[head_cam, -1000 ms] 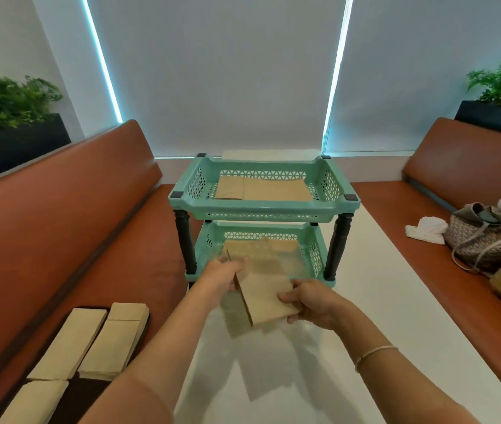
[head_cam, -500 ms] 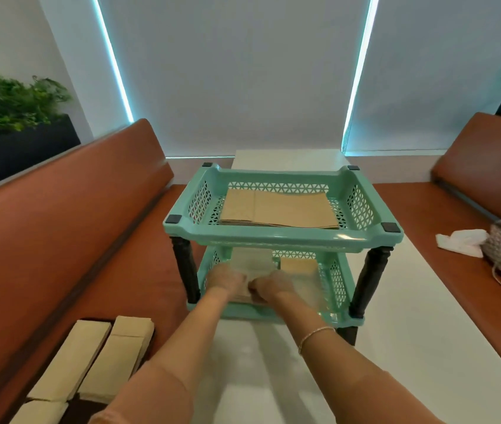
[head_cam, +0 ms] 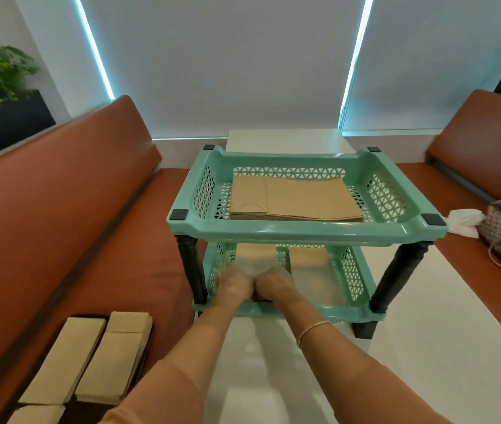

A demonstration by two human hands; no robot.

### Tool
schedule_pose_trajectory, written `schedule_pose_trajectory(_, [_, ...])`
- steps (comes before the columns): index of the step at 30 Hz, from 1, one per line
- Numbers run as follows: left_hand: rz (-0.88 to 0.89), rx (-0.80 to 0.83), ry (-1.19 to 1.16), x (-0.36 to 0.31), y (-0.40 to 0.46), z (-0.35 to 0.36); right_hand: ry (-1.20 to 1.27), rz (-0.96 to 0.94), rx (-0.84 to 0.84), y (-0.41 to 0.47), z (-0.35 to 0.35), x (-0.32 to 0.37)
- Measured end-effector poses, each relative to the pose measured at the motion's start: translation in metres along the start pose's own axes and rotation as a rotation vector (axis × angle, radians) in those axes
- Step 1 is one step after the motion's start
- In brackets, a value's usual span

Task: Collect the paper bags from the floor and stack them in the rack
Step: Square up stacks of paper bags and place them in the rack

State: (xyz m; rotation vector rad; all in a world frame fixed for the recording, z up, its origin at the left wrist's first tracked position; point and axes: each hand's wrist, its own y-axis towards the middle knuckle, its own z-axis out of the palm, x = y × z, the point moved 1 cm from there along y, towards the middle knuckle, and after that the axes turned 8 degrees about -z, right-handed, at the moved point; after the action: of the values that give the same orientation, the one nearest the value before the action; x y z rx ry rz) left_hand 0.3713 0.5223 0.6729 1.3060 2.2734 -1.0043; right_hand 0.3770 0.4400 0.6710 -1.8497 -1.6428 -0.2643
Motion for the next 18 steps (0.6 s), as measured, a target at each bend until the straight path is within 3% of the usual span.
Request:
schedule_pose_trajectory(7, [-0.027,0.014,0.246,-0.008,0.000,0.003,-0.103,-0.038,0.017,-0.003,-0.008,-0.001])
schedule_pose_trajectory(18, [-0.013,0.016,0.243,-0.011,0.005,-0.009,-0.142,-0.030,0.002,0.000,-0.009,0.001])
